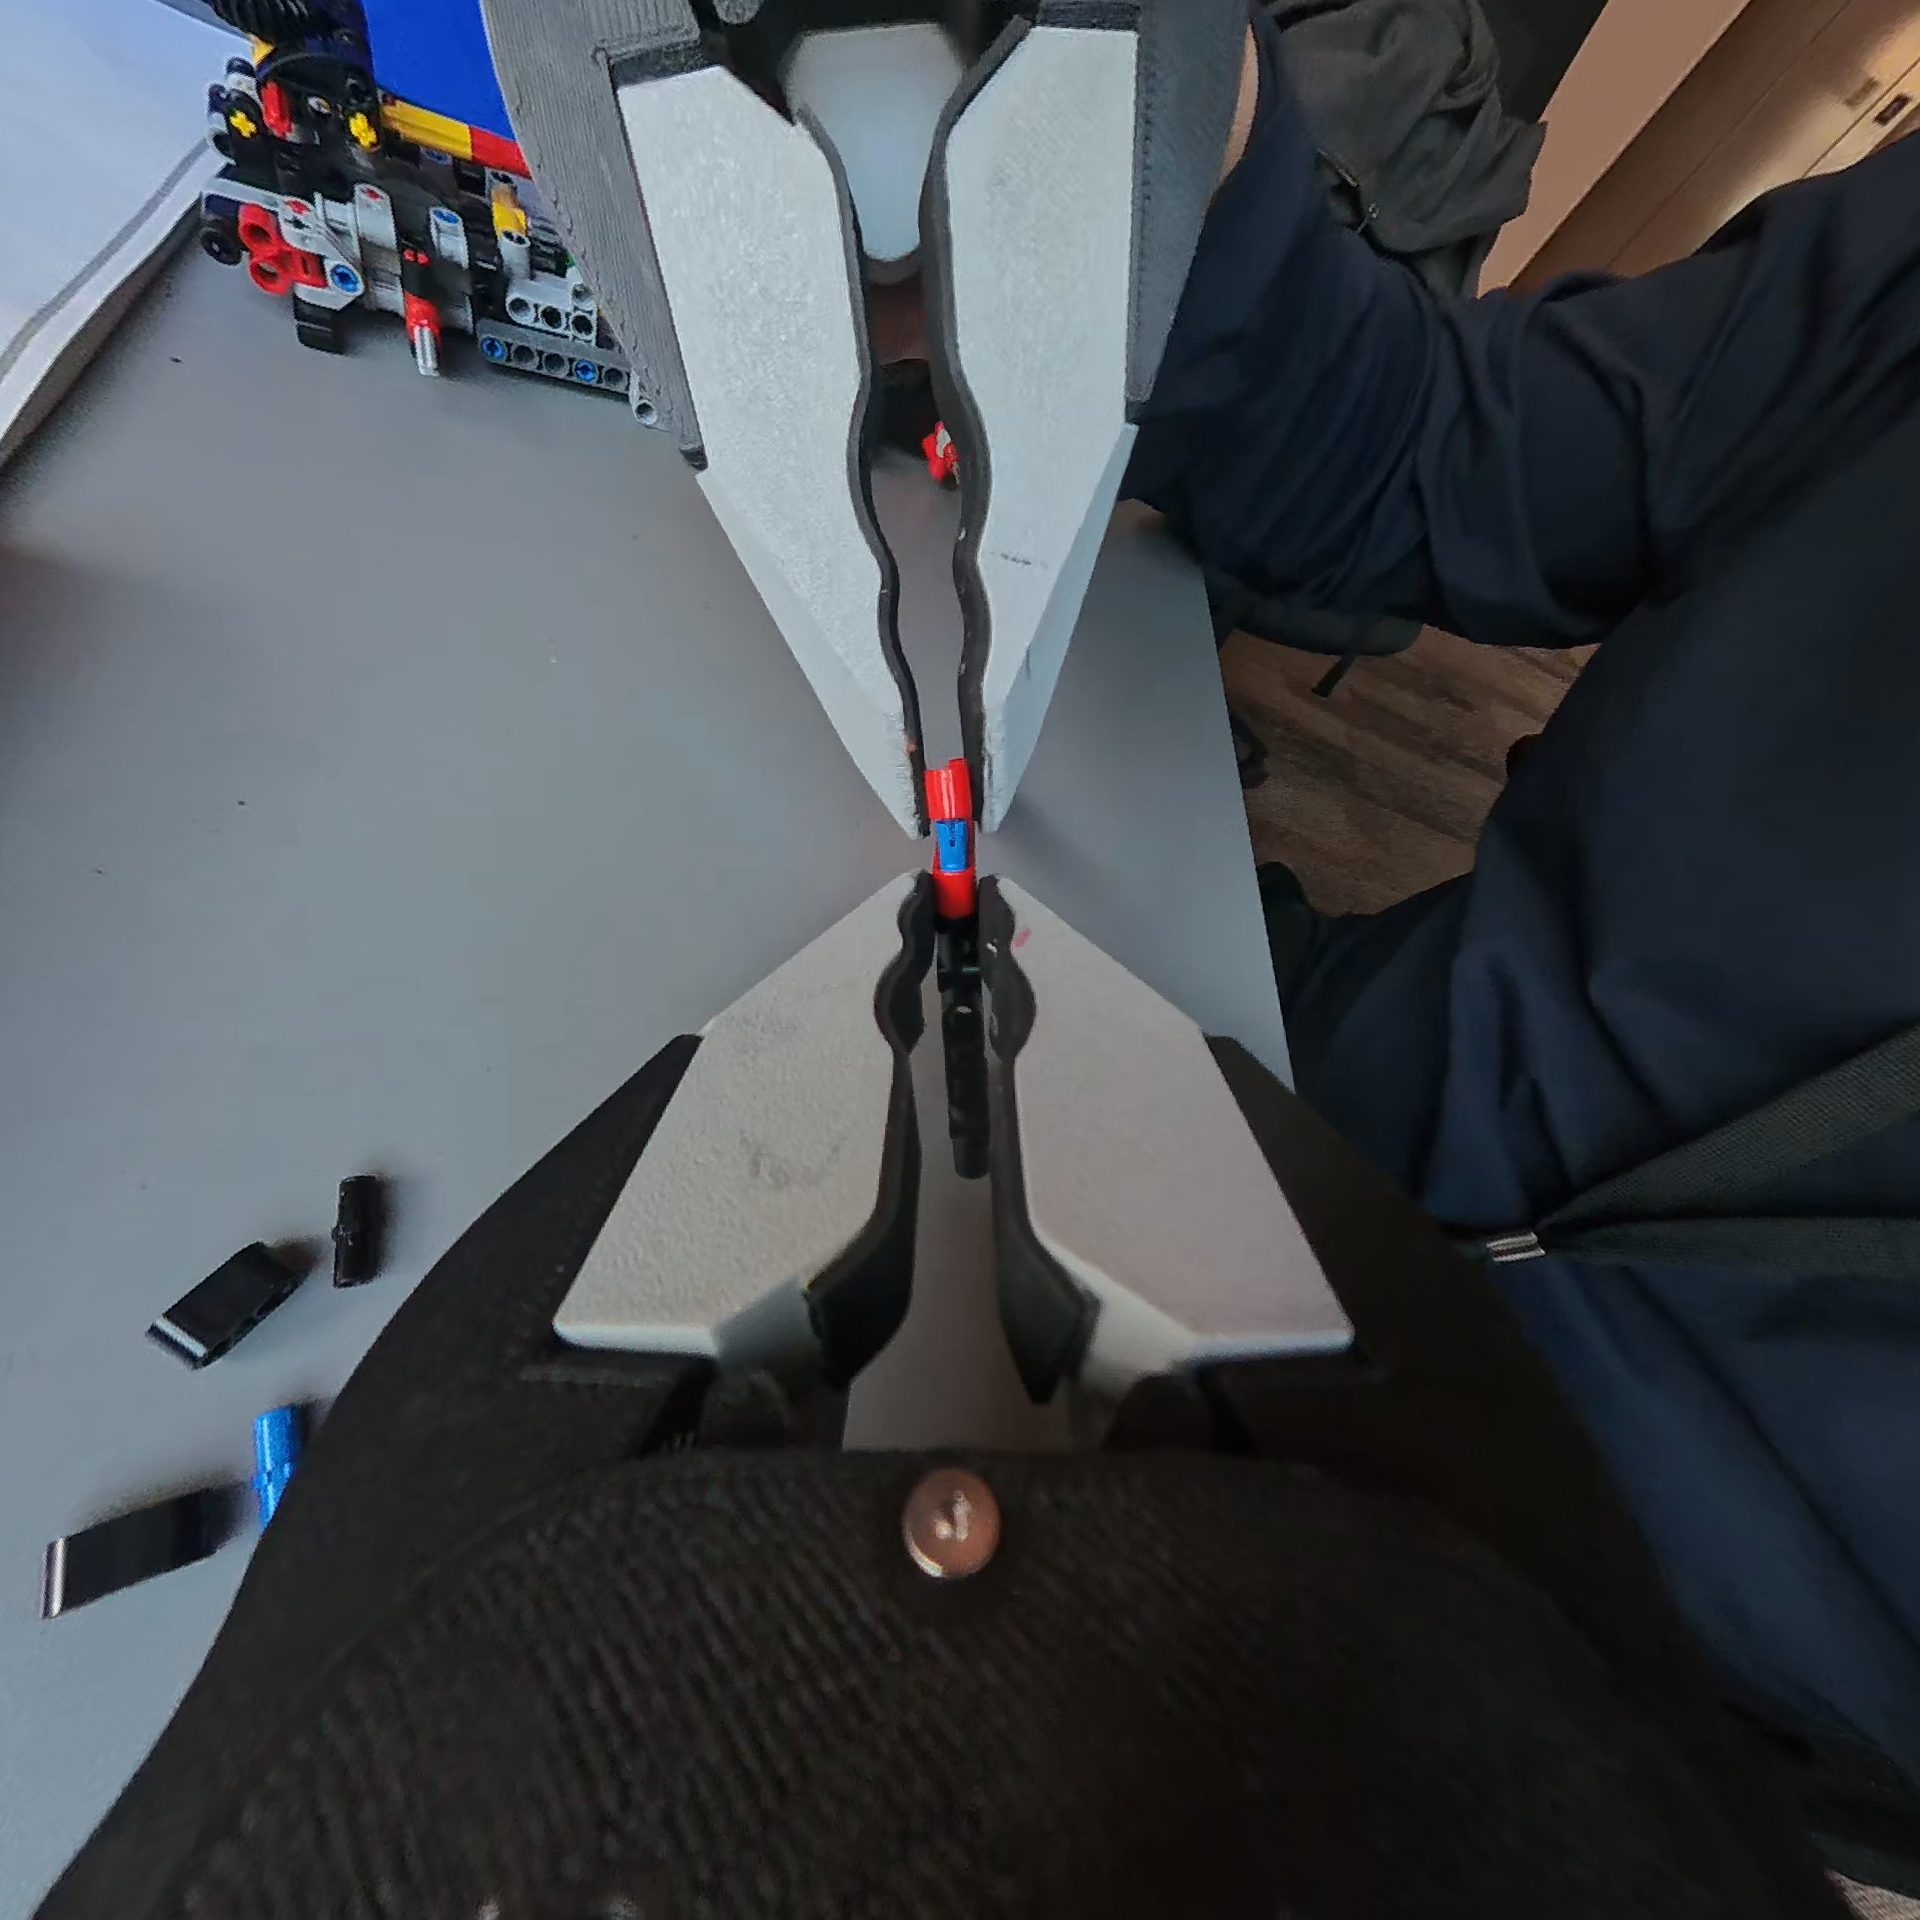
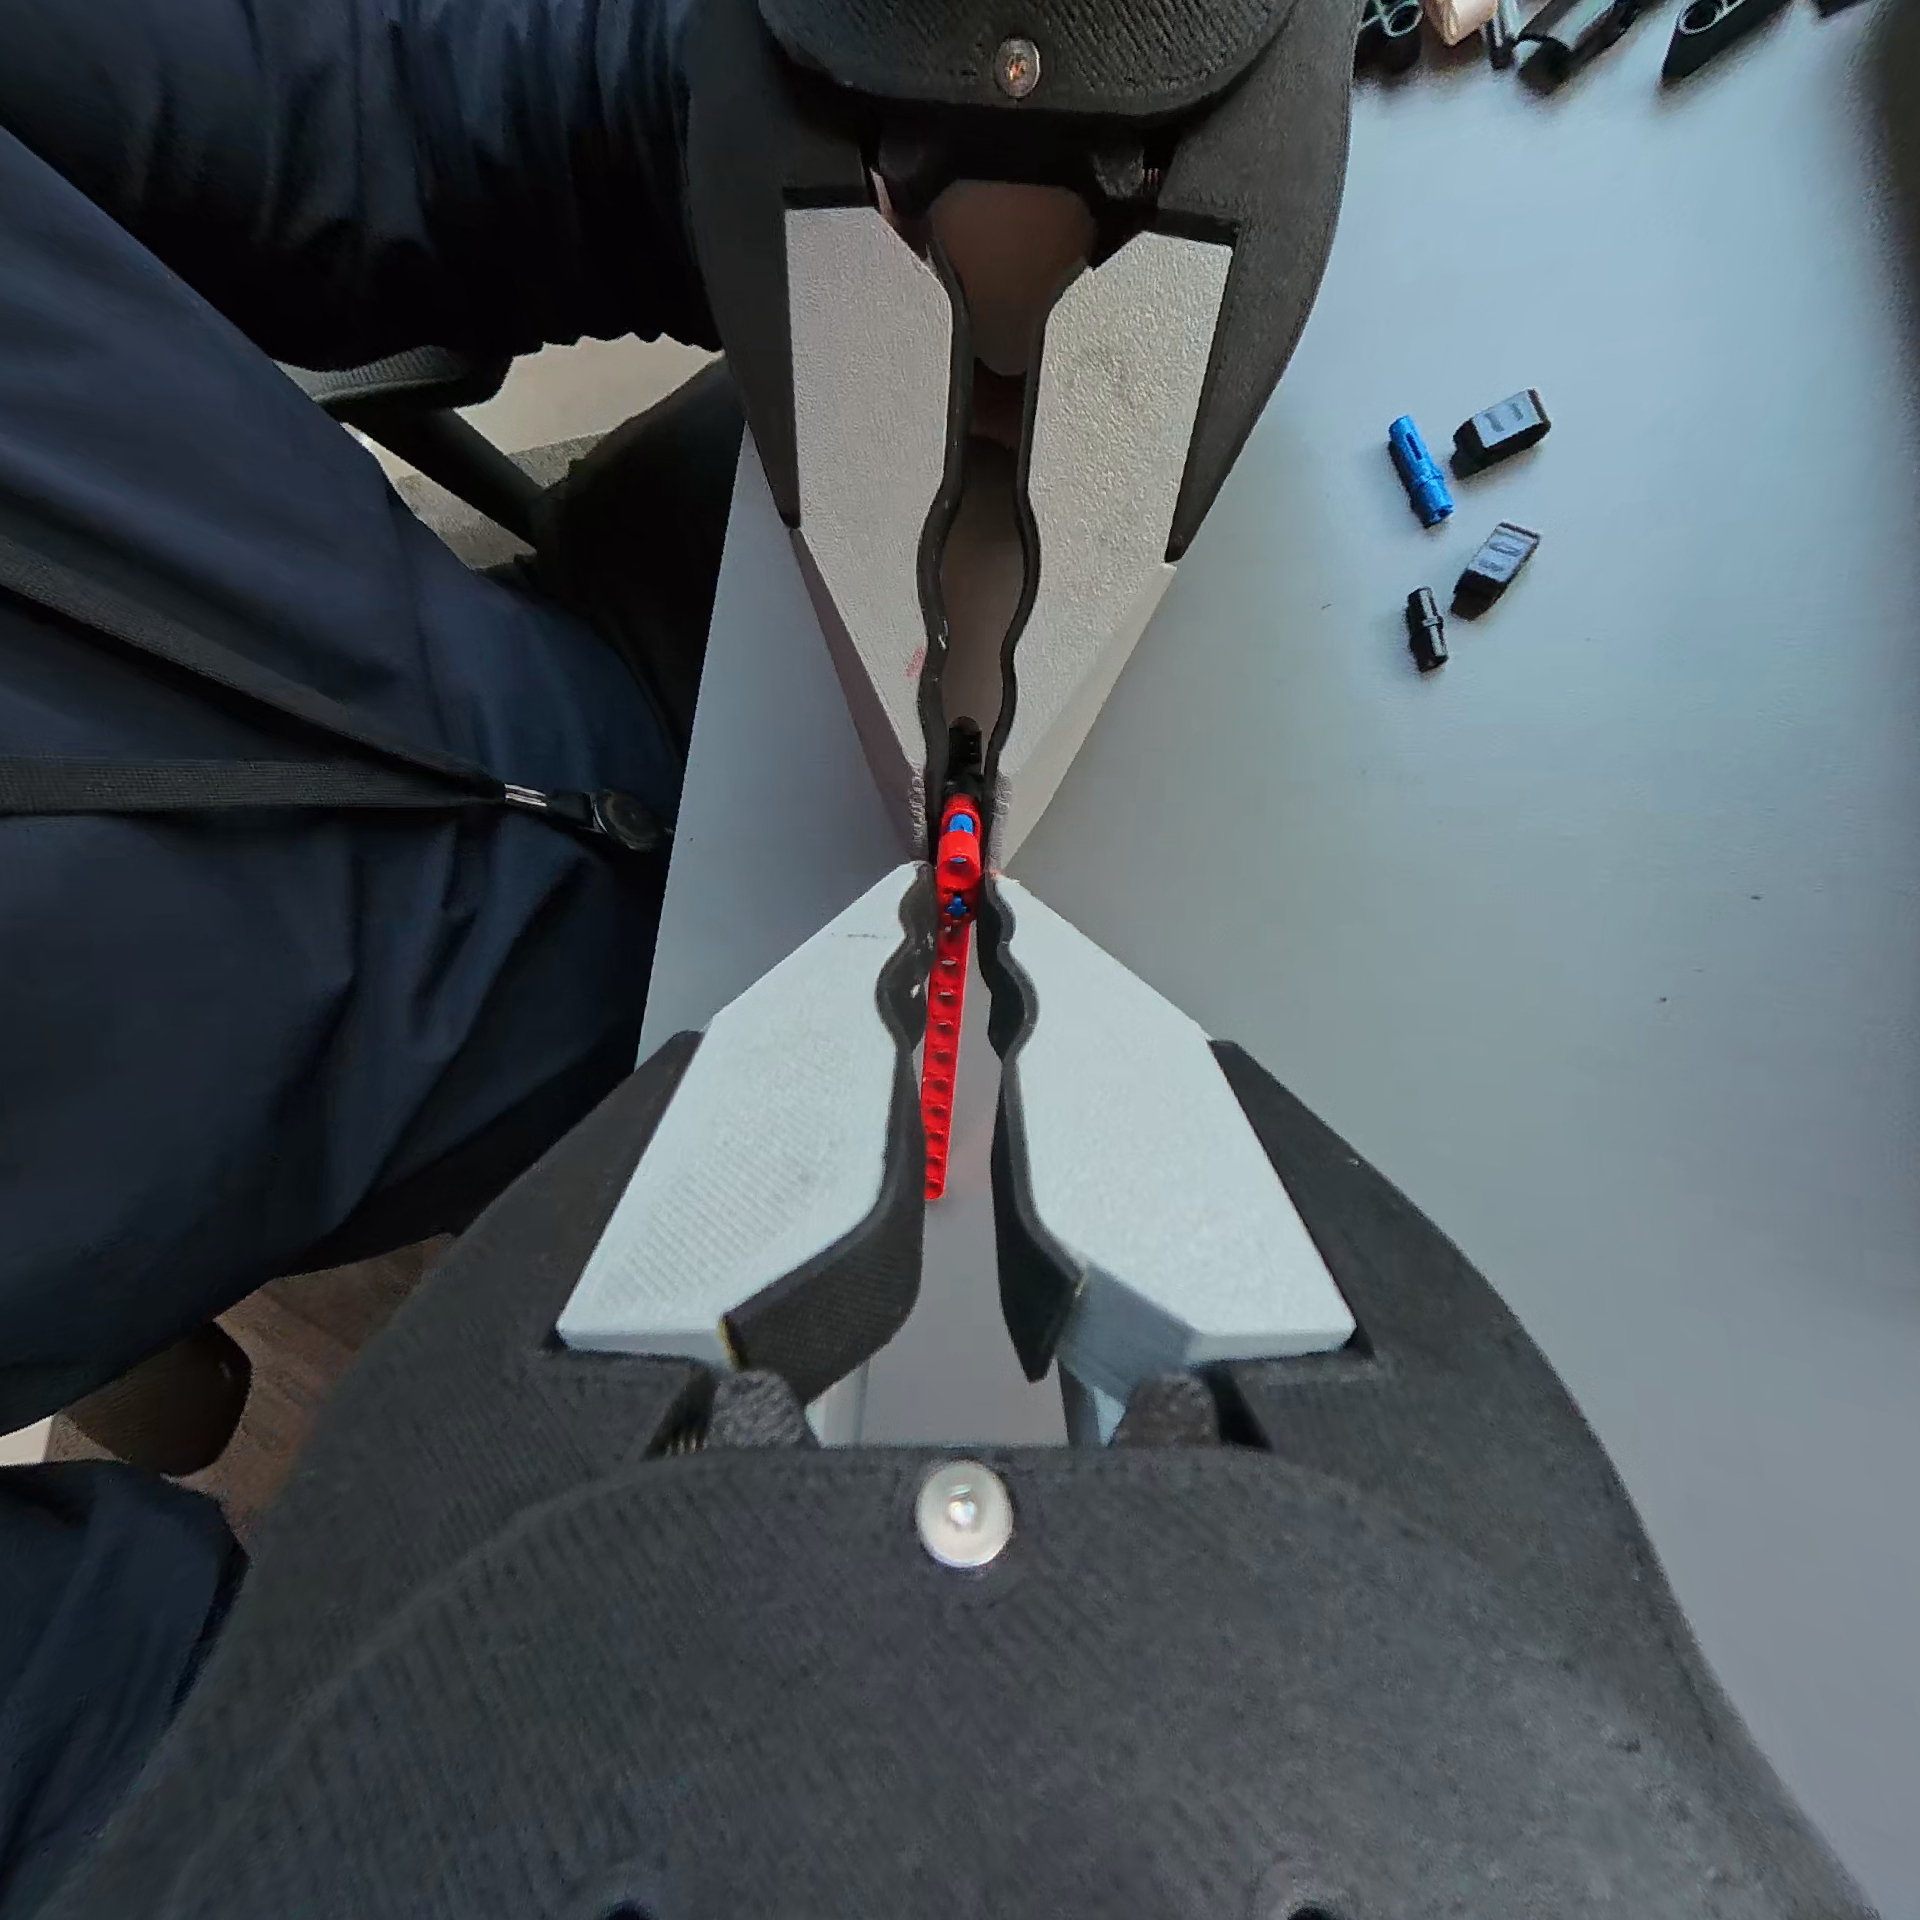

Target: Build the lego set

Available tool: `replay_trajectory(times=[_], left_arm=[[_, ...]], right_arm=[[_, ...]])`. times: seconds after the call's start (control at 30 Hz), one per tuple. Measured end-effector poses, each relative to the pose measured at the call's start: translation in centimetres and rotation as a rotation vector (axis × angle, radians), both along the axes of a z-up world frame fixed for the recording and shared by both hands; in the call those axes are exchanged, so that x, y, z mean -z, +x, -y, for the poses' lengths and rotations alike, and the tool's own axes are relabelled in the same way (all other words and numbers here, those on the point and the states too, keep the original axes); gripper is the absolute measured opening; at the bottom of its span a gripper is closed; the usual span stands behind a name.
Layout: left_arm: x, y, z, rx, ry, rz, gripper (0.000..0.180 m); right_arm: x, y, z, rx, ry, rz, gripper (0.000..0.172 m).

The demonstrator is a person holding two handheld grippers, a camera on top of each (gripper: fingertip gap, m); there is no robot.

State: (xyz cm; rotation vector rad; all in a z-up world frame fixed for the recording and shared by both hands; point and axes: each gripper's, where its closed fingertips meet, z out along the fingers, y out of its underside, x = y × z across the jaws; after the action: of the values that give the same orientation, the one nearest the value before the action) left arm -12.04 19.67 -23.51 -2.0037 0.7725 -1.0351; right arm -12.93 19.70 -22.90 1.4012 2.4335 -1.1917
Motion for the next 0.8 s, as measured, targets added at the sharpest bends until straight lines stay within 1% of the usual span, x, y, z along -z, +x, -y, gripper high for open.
replay_trajectory(times=[0.13,0.3,0.47,0.63,0.7,0.8], left_arm=[[0.03,-0.17,-0.1,-0.009,0.001,-0.004,0.006],[0.12,-0.17,-0.09,-0.004,-0.001,-0.014,0.006],[0.21,-0.27,-0.2,-0.008,-0.008,-0.016,0.005],[0.24,-0.39,-0.27,-0.013,-0.011,-0.018,0.006],[0.24,-0.48,-0.29,-0.018,-0.009,-0.02,0.005],[0.22,-0.41,-0.22,-0.014,0.002,-0.026,0.005]], right_arm=[[0.06,-0.11,-0.1,-0.019,0.035,0.016,0.005],[0.29,-0.04,-0.24,-0.093,0.149,0.061,0.005],[0.55,0.06,-0.5,-0.2,0.27,0.104,0.005],[0.63,0.12,-0.71,-0.315,0.356,0.204,0.005],[0.62,0.09,-0.7,-0.332,0.331,0.25,0.005],[0.41,0.04,-0.39,-0.305,0.181,0.29,0.005]])
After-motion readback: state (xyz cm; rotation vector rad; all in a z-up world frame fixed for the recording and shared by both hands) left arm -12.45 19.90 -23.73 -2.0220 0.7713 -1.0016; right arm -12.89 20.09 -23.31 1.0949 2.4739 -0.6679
